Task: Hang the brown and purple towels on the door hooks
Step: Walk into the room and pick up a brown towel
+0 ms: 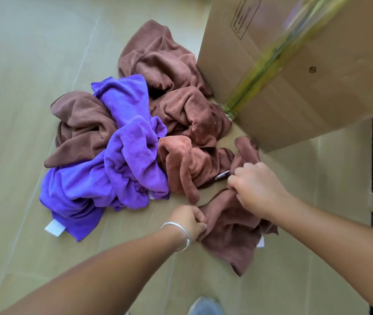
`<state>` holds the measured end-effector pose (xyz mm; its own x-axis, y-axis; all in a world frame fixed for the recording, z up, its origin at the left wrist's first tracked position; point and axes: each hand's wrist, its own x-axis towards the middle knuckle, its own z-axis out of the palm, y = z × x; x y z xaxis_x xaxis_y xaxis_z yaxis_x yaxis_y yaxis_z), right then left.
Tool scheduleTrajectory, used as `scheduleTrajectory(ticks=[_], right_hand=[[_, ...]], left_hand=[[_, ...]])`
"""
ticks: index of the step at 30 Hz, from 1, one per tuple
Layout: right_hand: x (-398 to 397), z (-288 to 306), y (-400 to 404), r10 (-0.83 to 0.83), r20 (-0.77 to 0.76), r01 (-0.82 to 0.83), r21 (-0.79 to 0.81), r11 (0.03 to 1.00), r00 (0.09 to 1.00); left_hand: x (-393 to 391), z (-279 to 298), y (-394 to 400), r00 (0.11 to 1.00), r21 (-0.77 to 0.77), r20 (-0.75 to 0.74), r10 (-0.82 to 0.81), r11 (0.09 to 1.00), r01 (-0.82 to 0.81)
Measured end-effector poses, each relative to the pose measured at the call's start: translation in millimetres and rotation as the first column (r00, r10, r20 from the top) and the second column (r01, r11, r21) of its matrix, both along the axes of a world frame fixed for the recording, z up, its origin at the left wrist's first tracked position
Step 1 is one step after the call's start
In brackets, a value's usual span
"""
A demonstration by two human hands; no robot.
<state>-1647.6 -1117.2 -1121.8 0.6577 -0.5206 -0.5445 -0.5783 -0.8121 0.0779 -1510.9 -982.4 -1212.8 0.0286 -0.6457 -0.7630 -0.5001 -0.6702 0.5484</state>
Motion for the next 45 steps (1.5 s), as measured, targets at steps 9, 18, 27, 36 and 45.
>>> scheduleTrajectory(ticks=[9, 18, 27, 36, 45], right_hand=[[9.7, 144.2, 51.2, -0.161, -0.045, 0.159, -0.035, 0.987, 0.986], [75.7, 293.4, 68.7, -0.159, 0.181, 0.081, 0.378, 0.922, 0.971], [216.9, 390.4, 95.8, 0.251, 0.191, -0.294, 0.243, 0.925, 0.949], [354.3, 453.7, 146.3, 0.486, 0.05, -0.488, 0.034, 0.872, 0.873], [481.3, 479.8, 187.0, 0.562, 0.028, -0.547, -0.197, 0.814, 0.826]], left_hand=[[32.1, 169.1, 51.6, 0.888, -0.135, -0.348, 0.299, 0.922, -0.363], [128.8, 346.6, 72.0, 0.866, -0.154, -0.302, 0.399, 0.876, -0.457], [275.5, 452.6, 138.8, 0.998, -0.047, 0.036, 0.058, 0.997, -0.056], [387.1, 512.9, 215.9, 0.878, -0.271, 0.369, 0.305, 0.939, -0.212], [507.9, 574.4, 328.2, 0.562, -0.377, 0.622, 0.544, 0.838, -0.394]])
